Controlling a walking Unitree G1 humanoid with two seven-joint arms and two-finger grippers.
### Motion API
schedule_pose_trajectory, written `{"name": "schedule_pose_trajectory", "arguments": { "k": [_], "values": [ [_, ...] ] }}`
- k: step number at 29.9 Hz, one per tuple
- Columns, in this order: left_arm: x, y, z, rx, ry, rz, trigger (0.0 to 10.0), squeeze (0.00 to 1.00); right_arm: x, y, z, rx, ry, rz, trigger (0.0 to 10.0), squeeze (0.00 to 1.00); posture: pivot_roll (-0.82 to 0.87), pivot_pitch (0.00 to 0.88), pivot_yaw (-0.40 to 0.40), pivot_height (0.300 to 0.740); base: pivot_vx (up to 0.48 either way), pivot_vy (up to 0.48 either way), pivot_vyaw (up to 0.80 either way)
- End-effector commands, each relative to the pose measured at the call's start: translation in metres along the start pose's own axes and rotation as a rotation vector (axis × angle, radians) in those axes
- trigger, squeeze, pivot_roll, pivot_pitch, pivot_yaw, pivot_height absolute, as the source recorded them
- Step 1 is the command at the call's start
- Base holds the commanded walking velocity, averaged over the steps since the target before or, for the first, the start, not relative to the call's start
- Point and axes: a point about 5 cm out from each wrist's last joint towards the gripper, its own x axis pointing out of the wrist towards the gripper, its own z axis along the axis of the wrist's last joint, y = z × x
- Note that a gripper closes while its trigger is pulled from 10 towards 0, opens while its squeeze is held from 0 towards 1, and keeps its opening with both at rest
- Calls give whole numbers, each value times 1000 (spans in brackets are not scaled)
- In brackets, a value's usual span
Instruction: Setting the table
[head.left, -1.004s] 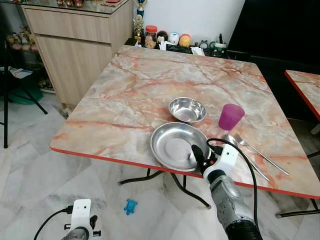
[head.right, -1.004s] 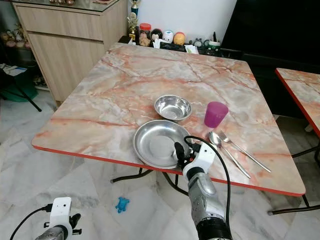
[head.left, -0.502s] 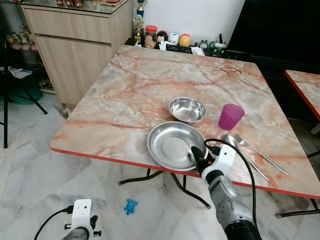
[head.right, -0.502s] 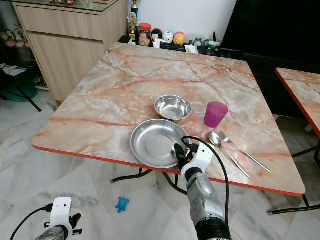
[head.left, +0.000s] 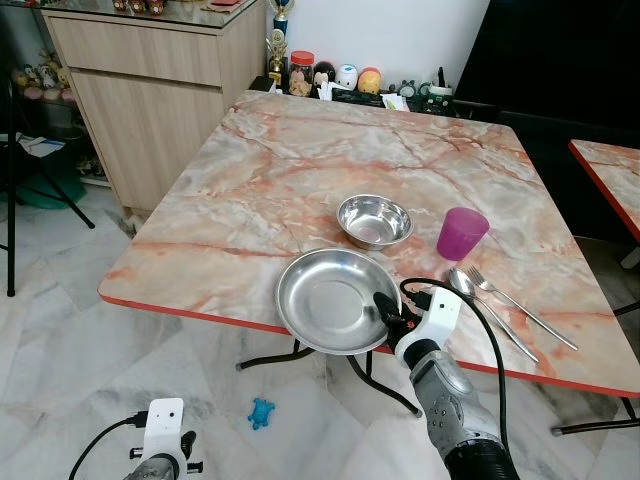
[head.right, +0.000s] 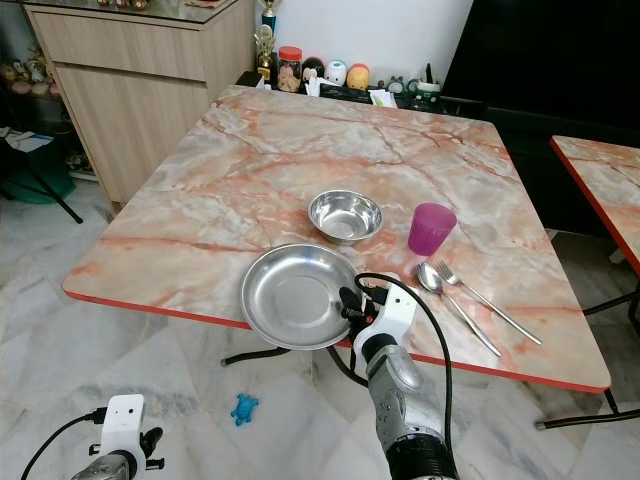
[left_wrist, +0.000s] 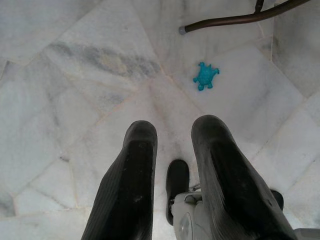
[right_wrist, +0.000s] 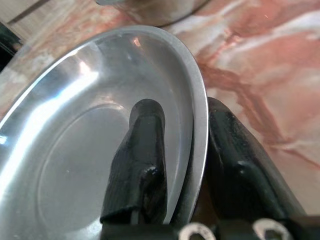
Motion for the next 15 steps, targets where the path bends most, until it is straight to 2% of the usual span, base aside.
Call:
{"name": "schedule_pose_trajectory", "arguments": {
  "k": [1,2,3,4,5,9,10,15],
  "values": [
    [-1,-2,-7,13,29,-10,10000,0,0,4,10,-8,-64,20,0,0,189,0,-115,740,0,0,0],
    [-1,-2,-7,19,30,-4,10000,0,0,10,20,16,-128,54,0,0,190,0,-115,740,0,0,0],
    [-1,-1,-7,22,30,-1,10000,0,0,14,26,17,-164,78,2980,0,188,0,-114,740,0,0,0],
    [-1,-1,-7,25,30,2,10000,0,-1,17,30,17,-189,94,2980,0,188,0,-114,740,0,0,0],
    [-1,0,-7,28,28,7,10000,0,-1,21,37,16,-229,114,10000,0,185,0,-113,740,0,0,0],
    [-2,2,-8,34,25,18,10000,0,-5,32,57,-16,-347,150,10000,0,184,0,-116,740,0,0,0],
    [-2,3,-8,32,24,22,10000,0,-10,40,69,-27,-419,174,10000,0,184,0,-116,740,0,0,0],
    [-3,7,-11,28,24,36,10000,0,-20,51,84,-31,-498,224,10000,0,171,0,-113,740,0,0,0]
  ]
}}
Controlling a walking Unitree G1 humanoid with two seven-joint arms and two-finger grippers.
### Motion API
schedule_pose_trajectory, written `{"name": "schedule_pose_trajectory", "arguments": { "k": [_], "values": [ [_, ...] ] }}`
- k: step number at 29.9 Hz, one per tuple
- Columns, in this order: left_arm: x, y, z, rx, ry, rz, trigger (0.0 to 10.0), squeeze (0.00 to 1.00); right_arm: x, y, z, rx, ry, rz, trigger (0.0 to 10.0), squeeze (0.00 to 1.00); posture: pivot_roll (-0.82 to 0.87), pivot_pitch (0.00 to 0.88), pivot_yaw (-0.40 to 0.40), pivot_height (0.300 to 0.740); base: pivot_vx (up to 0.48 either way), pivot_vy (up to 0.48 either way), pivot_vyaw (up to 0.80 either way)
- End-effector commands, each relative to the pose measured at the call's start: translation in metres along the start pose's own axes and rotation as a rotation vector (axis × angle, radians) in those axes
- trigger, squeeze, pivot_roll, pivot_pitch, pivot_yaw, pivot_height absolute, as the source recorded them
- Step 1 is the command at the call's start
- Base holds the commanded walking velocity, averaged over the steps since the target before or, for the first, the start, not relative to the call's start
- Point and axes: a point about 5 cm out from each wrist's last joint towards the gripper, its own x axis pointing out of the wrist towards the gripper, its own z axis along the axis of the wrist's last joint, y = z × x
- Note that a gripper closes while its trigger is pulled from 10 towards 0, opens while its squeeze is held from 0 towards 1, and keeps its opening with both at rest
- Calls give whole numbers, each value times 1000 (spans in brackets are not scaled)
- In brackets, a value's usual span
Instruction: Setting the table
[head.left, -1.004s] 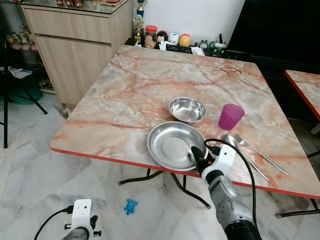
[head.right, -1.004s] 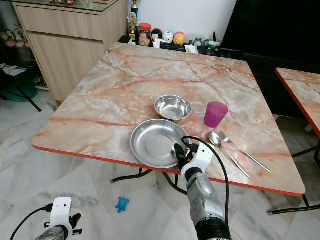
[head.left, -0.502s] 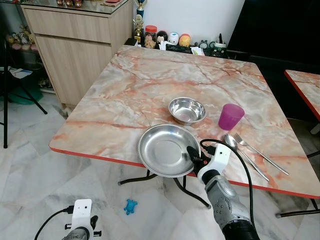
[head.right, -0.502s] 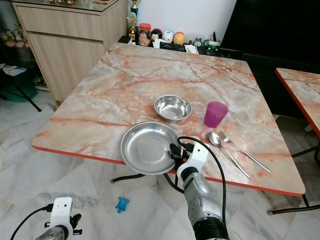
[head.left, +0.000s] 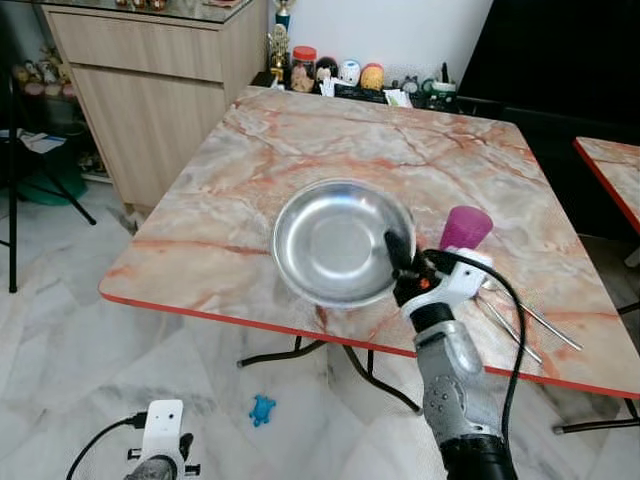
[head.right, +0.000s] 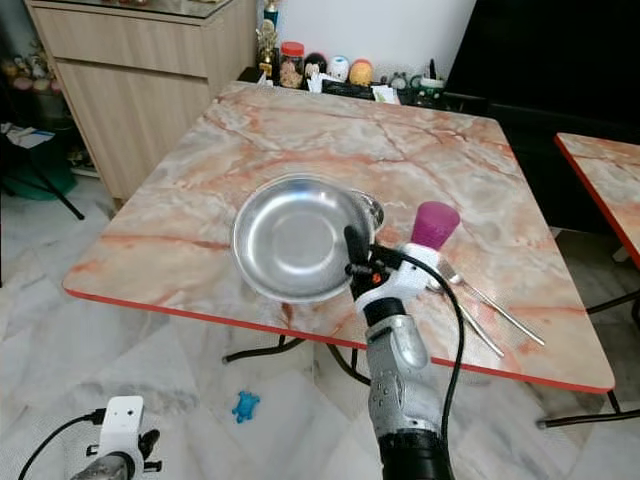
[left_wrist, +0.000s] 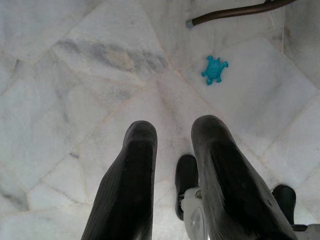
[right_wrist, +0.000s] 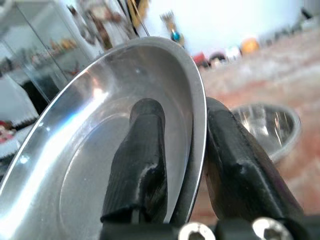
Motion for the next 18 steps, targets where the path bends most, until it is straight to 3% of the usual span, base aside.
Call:
{"name": "schedule_pose_trajectory", "arguments": {
  "k": [1,9,18],
  "values": [
    [-2,3,-8,2,17,27,10000,0,1,11,12,-5,-56,52,10000,0,161,0,-109,740,0,0,0],
    [-3,4,-8,9,1,50,10000,0,4,15,15,-20,-60,55,10000,0,164,0,-116,740,0,-30,0],
    [-3,3,-7,18,-1,50,10000,0,3,14,17,-26,-55,45,10000,0,158,0,-113,740,0,-316,0]
  ]
}}
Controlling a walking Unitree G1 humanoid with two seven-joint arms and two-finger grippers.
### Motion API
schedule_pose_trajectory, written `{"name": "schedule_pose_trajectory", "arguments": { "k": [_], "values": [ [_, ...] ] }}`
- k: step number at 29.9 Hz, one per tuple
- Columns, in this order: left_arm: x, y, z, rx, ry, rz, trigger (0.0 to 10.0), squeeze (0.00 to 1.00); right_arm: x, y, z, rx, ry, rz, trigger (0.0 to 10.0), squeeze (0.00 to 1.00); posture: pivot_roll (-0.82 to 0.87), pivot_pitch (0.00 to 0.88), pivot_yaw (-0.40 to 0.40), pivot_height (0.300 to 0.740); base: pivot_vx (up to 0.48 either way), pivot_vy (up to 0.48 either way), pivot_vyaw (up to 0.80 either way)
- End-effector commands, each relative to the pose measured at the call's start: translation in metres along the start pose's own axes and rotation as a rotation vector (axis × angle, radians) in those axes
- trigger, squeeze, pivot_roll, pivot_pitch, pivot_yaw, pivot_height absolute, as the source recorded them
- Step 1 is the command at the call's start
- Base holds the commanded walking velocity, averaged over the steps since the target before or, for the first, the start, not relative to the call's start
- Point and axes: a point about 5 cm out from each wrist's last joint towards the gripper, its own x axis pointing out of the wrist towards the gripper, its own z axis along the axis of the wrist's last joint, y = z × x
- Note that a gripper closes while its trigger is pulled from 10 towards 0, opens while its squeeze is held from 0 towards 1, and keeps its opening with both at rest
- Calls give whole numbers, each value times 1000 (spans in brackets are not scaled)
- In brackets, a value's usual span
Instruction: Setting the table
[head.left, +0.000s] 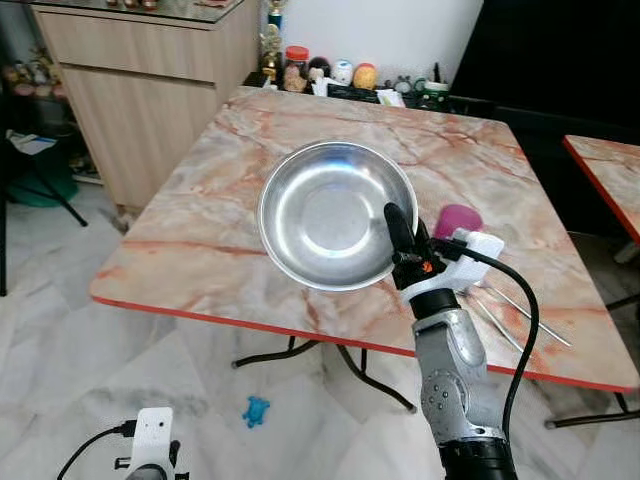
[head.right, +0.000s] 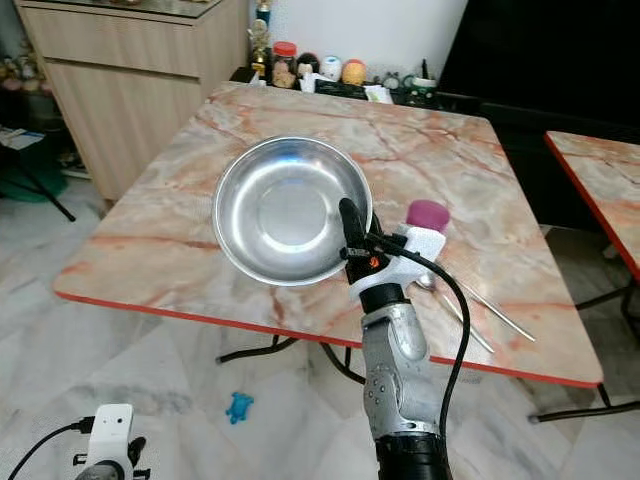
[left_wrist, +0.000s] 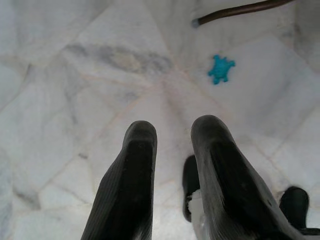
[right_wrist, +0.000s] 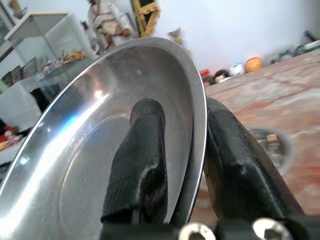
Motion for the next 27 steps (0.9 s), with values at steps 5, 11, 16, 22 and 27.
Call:
{"name": "schedule_pose_trajectory", "arguments": {
  "k": [5,11,16,22,27],
  "values": [
    [-1,-5,-5,3,7,-5,10000,0,0,-1,9,-17,-26,-12,10000,0,157,0,-115,740,0,-348,0],
    [-2,-5,-6,2,8,-6,10000,0,-1,-4,10,-21,-28,-32,10000,0,150,0,-114,740,0,-369,0],
    [-1,-7,-4,4,4,-12,10000,0,0,-7,12,-23,-33,-47,10000,0,149,0,-116,740,0,-370,0],
    [-1,-8,-4,4,2,-14,10000,0,0,-7,12,-26,-30,-46,10000,0,148,0,-115,740,0,-370,0],
    [-1,-7,-2,-1,-2,-13,10000,0,2,-8,13,-30,-28,-51,10000,0,146,0,-115,740,0,-367,0]
  ]
}}
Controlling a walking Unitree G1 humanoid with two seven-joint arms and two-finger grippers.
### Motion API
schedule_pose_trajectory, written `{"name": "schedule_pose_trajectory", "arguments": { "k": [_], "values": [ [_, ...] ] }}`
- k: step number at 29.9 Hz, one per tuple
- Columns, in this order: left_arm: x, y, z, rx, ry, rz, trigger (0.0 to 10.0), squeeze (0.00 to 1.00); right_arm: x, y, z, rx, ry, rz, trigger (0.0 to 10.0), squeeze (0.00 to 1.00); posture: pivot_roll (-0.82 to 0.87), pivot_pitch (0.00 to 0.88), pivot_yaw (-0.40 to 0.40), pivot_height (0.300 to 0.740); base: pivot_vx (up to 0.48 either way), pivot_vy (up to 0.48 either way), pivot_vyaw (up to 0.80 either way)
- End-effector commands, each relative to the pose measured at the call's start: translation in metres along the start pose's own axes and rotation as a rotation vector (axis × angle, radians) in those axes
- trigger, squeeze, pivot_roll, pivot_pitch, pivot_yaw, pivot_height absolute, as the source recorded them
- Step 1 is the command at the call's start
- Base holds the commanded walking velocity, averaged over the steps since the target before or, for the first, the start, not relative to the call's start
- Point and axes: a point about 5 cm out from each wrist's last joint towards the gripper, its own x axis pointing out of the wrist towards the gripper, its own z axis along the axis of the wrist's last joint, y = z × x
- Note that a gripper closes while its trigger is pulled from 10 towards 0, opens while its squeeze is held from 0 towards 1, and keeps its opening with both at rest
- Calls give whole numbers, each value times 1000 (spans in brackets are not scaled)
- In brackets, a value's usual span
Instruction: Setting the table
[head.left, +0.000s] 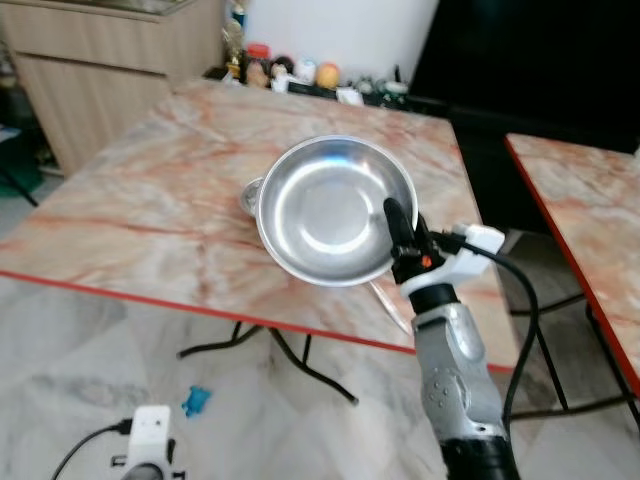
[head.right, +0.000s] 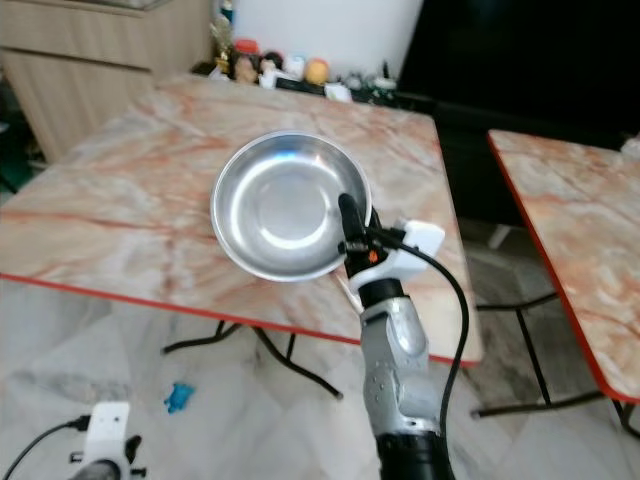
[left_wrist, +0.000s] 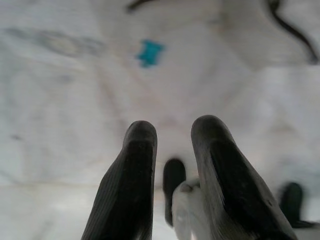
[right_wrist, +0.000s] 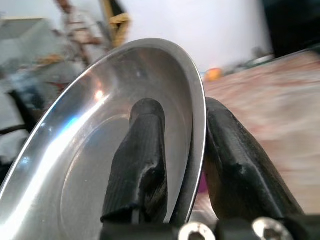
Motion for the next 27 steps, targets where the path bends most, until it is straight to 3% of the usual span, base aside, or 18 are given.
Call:
{"name": "schedule_pose_trajectory", "arguments": {
  "k": [1,27],
  "values": [
    [0,9,1,4,-2,24,10000,0,5,8,6,11,-28,24,10000,0,142,0,-114,740,0,-371,0],
    [2,11,7,5,-19,21,10000,0,9,2,11,-6,-41,-21,10000,0,128,1,-100,740,0,-365,0]
  ]
}}
